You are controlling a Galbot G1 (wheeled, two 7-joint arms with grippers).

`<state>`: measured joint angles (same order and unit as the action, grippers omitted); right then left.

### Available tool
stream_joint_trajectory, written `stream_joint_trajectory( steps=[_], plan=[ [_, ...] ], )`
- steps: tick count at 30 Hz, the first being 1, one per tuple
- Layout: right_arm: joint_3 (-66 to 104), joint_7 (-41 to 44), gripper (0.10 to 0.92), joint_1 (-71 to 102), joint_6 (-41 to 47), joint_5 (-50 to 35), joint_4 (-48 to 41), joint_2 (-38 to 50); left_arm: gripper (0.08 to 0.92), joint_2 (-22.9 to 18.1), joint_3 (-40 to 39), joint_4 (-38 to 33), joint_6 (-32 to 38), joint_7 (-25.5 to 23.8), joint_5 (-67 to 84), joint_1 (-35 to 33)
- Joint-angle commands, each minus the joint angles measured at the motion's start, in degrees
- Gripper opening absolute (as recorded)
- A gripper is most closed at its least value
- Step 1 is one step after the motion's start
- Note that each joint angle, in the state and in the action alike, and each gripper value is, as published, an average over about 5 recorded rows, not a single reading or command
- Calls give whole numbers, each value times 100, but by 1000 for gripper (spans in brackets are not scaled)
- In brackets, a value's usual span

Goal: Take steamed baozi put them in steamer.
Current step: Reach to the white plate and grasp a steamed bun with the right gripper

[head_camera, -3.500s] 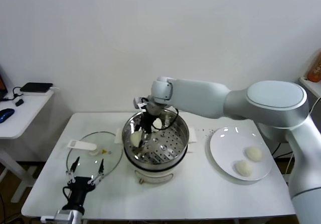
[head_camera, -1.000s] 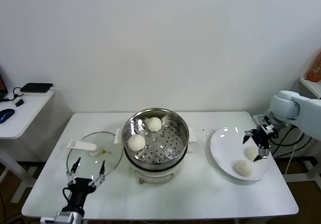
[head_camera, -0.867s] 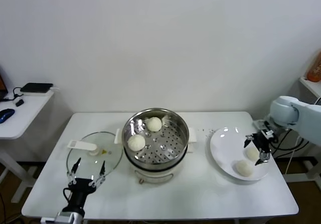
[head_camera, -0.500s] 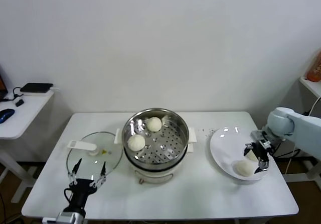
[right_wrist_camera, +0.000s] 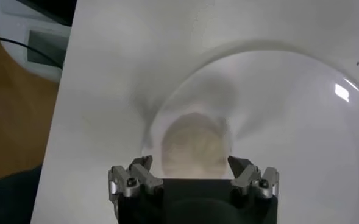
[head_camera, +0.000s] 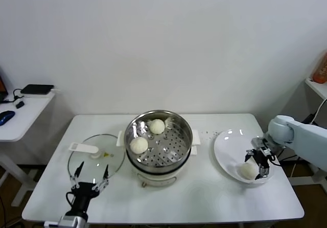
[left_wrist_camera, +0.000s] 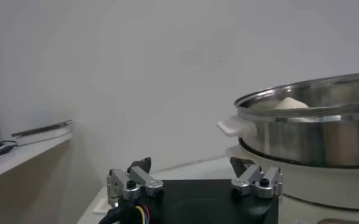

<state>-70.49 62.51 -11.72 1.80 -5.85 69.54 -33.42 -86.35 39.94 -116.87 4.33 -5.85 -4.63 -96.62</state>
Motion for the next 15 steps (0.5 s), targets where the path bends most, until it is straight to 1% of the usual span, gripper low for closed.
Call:
stream_joint_trajectory(
  steps=[1, 15],
  plan=[
    [180, -23, 823, 178, -27, 84, -87, -47, 823, -5, -4, 8, 7, 0, -4, 0],
    [385, -28, 823, 373, -34, 183, -218, -132, 823, -23, -30, 37, 4, 0, -11, 13]
  ],
)
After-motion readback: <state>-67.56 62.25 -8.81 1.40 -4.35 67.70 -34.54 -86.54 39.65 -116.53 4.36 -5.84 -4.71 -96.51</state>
